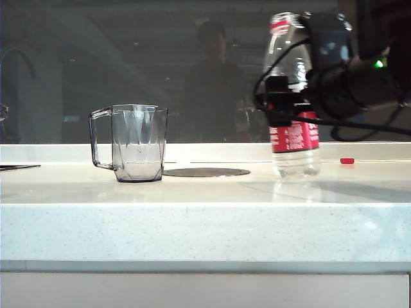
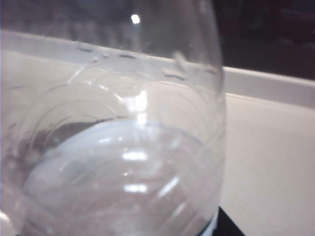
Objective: Pick up the mineral water bottle on the table and pour water into the mug until it's half full.
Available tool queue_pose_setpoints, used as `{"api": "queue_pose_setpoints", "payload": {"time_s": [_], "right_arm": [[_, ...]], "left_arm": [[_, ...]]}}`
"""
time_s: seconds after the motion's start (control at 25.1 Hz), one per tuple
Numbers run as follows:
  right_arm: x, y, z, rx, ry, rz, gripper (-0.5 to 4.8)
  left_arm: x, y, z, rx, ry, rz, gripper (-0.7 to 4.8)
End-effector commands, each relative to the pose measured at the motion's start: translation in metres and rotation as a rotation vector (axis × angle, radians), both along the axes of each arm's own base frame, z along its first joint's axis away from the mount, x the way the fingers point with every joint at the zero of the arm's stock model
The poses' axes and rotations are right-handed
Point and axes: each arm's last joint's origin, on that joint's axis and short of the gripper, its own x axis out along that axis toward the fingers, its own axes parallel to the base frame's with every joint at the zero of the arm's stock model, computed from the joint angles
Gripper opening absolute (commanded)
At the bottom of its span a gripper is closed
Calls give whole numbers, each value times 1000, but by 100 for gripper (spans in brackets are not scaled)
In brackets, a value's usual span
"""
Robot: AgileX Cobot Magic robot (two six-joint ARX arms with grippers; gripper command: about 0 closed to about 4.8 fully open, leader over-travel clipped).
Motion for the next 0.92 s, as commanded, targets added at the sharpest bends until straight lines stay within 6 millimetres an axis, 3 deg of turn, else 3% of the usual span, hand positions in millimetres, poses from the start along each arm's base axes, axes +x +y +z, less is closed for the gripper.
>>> {"api": "queue_pose_setpoints", "payload": {"time_s": [0.04,0.36,0.68,0.92], "right_arm": [[1,20,25,-131,-73,68,353],[6,47,43,-398,-64,136,354],[16,57,61,-553,-52,160,354],[22,62,62,-683,-47,153,354]], "left_arm": [[0,0,1,3,-5,1,-5],[0,0,1,3,-5,0,-5],[0,0,1,3,-5,0,-5],[0,0,1,2,-5,0,-5]]}}
